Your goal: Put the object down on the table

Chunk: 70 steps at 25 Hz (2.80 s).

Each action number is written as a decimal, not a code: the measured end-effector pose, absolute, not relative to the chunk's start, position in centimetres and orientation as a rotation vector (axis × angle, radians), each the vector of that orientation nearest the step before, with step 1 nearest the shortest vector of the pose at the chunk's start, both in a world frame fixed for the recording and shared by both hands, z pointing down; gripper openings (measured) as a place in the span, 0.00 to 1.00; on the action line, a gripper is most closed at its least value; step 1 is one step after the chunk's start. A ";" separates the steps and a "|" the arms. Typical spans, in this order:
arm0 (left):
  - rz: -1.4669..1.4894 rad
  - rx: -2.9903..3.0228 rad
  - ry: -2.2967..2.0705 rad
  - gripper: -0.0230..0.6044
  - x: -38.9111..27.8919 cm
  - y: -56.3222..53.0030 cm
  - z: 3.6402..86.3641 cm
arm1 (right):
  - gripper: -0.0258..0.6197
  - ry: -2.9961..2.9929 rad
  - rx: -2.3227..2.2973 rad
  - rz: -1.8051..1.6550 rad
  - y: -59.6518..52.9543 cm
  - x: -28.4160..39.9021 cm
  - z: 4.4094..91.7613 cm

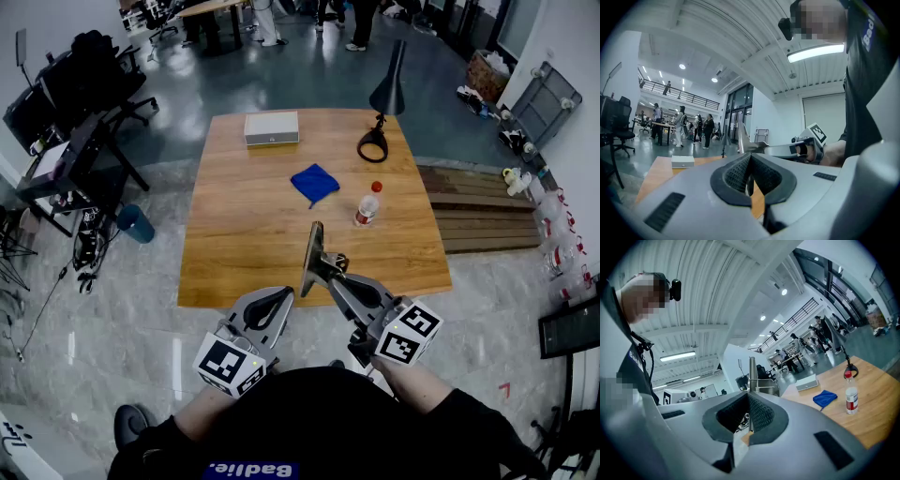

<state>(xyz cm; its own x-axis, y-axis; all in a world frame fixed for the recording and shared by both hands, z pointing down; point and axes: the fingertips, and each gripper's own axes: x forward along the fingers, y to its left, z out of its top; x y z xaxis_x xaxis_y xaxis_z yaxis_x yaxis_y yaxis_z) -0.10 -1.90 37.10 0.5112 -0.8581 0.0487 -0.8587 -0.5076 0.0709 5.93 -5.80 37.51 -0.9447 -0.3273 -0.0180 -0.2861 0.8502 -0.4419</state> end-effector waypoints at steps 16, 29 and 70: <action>0.022 2.648 -1.500 0.05 0.1 -2.5 37.9 | 0.05 2.901 -0.490 -0.757 -6.6 6.2 38.4; 0.066 2.607 -1.529 0.05 0.9 -3.1 38.6 | 0.05 2.758 -0.445 -0.985 -8.6 7.2 39.8; 0.014 2.616 -1.419 0.05 -12.7 -9.1 41.5 | 0.05 2.783 -0.706 -1.102 -14.6 -4.5 45.4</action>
<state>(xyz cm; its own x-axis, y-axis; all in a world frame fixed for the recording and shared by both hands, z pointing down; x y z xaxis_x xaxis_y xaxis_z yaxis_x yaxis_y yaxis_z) -12.73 -9.09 41.52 0.5487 -0.8315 0.0868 -0.8331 -0.5350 0.1404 -4.48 -14.60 45.35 -0.8925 -0.4389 0.1043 -0.3914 0.6383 -0.6629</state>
